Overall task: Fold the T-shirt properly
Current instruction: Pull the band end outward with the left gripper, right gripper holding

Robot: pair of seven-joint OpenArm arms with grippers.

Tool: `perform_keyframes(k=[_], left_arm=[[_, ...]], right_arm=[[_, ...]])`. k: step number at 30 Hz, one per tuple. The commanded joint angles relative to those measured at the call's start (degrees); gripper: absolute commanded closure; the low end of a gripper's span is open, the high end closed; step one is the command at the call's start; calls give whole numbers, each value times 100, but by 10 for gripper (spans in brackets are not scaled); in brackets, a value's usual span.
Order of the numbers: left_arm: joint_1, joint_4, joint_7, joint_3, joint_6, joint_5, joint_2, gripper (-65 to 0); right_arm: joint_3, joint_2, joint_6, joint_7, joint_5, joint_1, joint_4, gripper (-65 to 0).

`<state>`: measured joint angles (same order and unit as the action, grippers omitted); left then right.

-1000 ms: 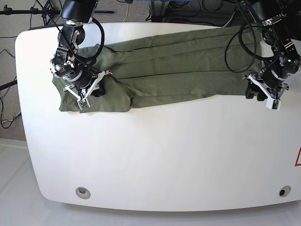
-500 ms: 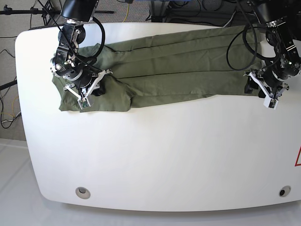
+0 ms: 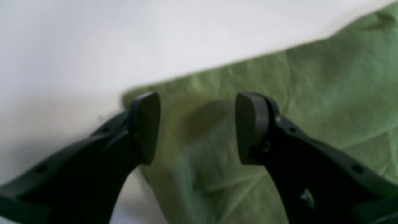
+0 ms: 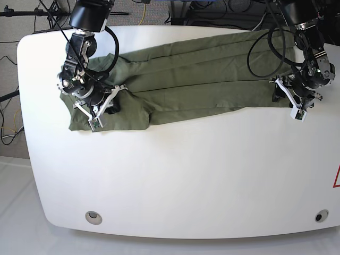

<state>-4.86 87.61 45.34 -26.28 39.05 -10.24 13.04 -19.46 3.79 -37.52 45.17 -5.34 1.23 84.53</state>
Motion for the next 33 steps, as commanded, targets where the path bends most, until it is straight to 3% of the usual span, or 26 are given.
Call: perform_keyframes(k=[1,10,20,33], left_arm=[[157,-21,-208,-41,4,-56,38,-356],[86,-365,-432,4,-139,-231,86,-357],[-133,44,-151,58,-167,-730,332,-351],[11,179,-222,46,-175,-408,516,-360]], right_arm=[[7,34,26,128,100,176,-107,-62],[-12,48,41,123,250,68,-297,-65],[27,25,6,140,278,-47,-164,-66],[15,15,-24,125,205,-30,-134,-65]])
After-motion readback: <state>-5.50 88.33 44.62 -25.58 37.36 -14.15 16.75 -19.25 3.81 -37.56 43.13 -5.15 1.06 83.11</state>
